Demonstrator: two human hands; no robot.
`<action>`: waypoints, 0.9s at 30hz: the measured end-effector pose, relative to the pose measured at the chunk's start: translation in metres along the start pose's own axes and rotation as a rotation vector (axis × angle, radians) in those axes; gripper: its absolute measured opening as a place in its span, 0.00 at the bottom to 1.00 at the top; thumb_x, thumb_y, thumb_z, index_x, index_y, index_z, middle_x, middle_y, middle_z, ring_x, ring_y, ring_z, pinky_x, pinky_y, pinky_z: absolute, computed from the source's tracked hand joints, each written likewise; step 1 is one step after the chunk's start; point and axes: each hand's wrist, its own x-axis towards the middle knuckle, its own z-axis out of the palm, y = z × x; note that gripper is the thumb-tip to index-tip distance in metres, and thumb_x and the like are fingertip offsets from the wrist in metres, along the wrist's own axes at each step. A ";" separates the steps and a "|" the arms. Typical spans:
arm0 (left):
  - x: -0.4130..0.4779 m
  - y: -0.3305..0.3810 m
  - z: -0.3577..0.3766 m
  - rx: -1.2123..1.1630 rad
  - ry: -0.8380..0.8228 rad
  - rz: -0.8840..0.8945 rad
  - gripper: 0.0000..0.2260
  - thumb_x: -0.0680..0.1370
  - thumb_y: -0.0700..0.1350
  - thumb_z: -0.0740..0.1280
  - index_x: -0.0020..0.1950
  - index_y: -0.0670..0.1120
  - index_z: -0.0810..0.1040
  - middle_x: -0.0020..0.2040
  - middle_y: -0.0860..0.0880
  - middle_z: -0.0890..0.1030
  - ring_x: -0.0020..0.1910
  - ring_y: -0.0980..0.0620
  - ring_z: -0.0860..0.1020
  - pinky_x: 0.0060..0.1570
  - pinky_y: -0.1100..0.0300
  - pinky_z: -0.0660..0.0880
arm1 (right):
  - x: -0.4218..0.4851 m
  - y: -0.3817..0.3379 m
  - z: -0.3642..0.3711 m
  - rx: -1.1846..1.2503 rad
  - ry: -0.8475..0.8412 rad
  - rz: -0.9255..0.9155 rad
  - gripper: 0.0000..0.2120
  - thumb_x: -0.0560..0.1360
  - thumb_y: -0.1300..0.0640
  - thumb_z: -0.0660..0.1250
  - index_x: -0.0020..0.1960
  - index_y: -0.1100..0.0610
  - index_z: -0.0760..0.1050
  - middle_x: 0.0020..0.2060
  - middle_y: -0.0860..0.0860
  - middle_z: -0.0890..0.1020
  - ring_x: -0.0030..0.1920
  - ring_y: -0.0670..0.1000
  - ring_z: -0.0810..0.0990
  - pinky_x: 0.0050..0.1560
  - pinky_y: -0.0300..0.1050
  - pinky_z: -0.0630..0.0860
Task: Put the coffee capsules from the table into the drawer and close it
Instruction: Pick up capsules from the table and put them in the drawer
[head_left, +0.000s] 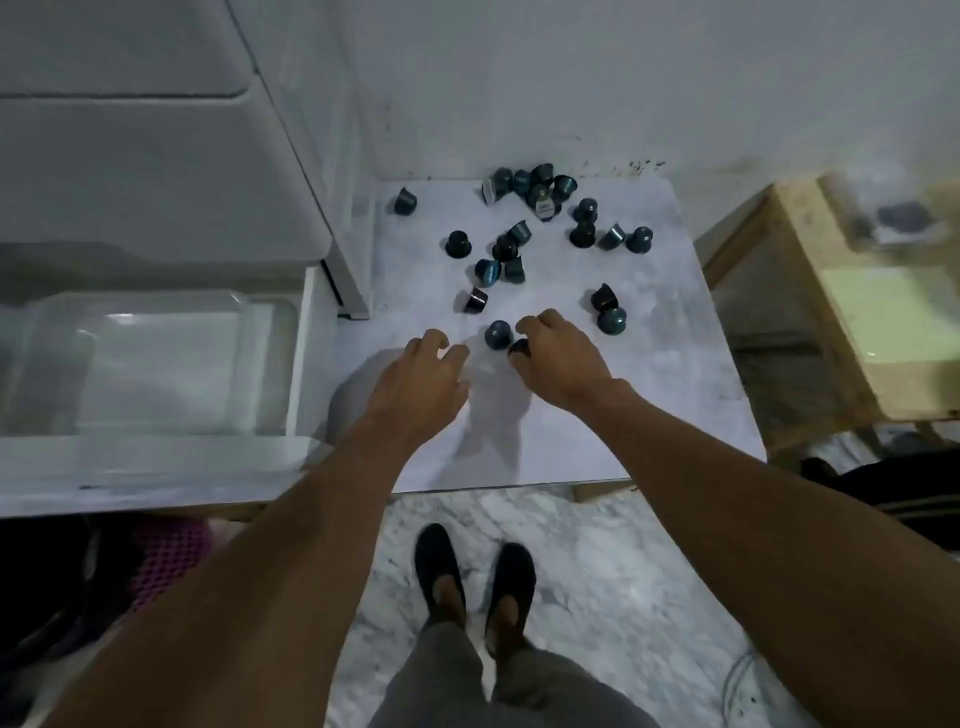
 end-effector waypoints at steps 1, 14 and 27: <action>0.002 -0.002 0.005 -0.006 -0.039 -0.018 0.17 0.77 0.48 0.63 0.65 0.44 0.72 0.62 0.42 0.71 0.56 0.43 0.74 0.48 0.52 0.75 | 0.002 0.000 0.002 -0.006 -0.007 0.021 0.14 0.76 0.57 0.60 0.60 0.61 0.71 0.56 0.59 0.74 0.53 0.63 0.74 0.49 0.55 0.76; 0.031 -0.027 0.033 -0.254 -0.142 0.012 0.21 0.73 0.28 0.60 0.63 0.42 0.76 0.57 0.39 0.73 0.51 0.41 0.75 0.49 0.53 0.74 | 0.017 -0.003 0.027 -0.007 -0.018 0.125 0.13 0.77 0.61 0.60 0.61 0.62 0.71 0.56 0.60 0.72 0.47 0.65 0.76 0.47 0.56 0.76; 0.033 -0.017 0.017 -0.295 -0.177 0.002 0.16 0.77 0.38 0.63 0.65 0.41 0.71 0.60 0.41 0.73 0.55 0.42 0.76 0.56 0.55 0.72 | 0.003 -0.014 0.025 0.111 0.005 0.197 0.23 0.71 0.62 0.63 0.66 0.55 0.69 0.58 0.58 0.71 0.50 0.63 0.75 0.51 0.50 0.73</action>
